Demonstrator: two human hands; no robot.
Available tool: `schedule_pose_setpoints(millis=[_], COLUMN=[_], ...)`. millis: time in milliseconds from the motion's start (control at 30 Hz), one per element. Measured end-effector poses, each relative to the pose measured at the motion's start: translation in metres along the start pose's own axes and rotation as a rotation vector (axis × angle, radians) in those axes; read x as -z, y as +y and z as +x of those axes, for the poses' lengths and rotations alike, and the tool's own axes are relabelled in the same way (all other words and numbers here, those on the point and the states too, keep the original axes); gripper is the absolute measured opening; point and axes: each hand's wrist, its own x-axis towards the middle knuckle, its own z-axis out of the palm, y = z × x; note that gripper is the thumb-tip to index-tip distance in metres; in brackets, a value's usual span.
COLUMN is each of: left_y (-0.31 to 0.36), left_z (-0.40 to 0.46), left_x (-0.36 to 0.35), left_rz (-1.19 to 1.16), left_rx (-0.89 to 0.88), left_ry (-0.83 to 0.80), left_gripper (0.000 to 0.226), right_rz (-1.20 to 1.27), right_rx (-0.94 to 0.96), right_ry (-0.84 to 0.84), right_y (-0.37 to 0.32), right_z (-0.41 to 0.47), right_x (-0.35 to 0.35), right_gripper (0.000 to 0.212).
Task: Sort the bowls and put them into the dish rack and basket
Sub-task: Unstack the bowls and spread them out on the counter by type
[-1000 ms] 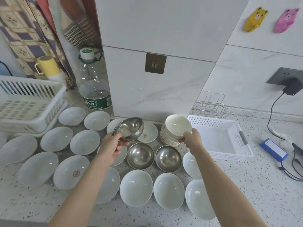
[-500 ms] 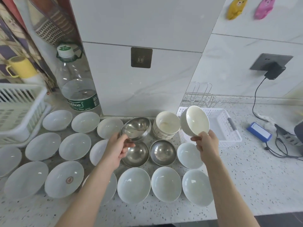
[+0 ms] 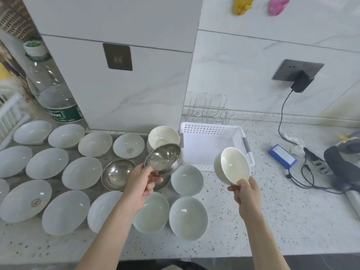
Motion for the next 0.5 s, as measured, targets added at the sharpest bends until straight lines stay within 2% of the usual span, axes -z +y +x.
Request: schedule_pose_setpoints(millis=[200, 333, 500], left_y=[-0.031, -0.047, -0.058], left_z=[-0.018, -0.025, -0.03], left_x=[-0.039, -0.057, -0.083], left_rz=[-0.045, -0.042, 0.026], left_rx=[0.006, -0.015, -0.034], left_ry=[0.073, 0.11, 0.109], left_gripper=[0.011, 0.002, 0.01], right_rz=[-0.094, -0.129, -0.163], right_rx=[-0.018, -0.055, -0.068], right_ry=[-0.106, -0.167, -0.214], right_y=[0.019, 0.029, 0.034], right_z=[0.017, 0.025, 0.036], right_x=[0.039, 0.058, 0.073], right_gripper=[0.039, 0.041, 0.041])
